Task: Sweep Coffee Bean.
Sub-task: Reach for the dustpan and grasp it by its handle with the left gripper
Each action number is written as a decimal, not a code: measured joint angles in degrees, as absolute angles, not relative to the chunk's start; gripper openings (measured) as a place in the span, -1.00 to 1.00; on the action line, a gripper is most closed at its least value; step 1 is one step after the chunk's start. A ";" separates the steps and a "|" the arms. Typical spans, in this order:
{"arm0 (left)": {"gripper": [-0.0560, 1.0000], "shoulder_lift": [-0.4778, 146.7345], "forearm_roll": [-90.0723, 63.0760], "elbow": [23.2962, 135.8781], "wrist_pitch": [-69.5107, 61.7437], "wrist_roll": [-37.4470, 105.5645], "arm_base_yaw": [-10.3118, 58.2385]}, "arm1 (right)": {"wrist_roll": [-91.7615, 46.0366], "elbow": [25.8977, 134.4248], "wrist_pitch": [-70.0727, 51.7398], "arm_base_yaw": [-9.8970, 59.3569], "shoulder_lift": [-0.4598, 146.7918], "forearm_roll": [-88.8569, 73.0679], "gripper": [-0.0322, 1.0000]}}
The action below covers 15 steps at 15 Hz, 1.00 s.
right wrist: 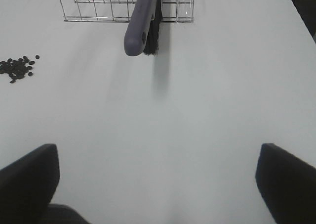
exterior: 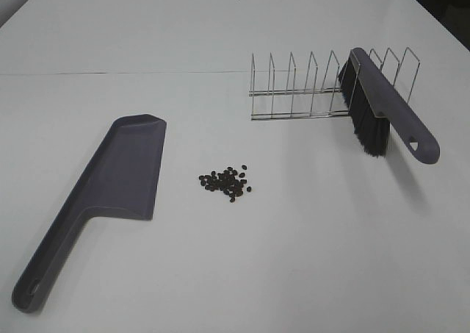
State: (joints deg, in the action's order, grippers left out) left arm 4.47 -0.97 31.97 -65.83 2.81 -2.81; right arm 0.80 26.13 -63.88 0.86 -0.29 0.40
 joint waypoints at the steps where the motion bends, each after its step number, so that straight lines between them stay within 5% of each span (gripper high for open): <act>1: 0.98 9.11 -0.97 33.86 -68.41 2.41 -2.81 | 0.80 26.13 -63.88 0.86 -0.29 0.40 0.96; 5: 0.98 30.42 -1.55 40.85 -69.90 2.23 -2.81 | 0.80 26.13 -63.88 0.86 -0.29 0.40 0.96; 12: 0.98 46.24 -3.61 41.83 -69.33 5.56 -2.69 | 0.80 26.13 -63.88 0.86 -0.29 0.40 0.96; 15: 0.98 56.89 -2.41 41.83 -63.48 -3.72 8.08 | 0.80 26.13 -63.88 0.86 -0.29 0.40 0.96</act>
State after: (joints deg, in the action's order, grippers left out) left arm 56.89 -2.41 41.83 -63.48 -3.72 8.08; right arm 0.80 26.13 -63.88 0.86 -0.29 0.40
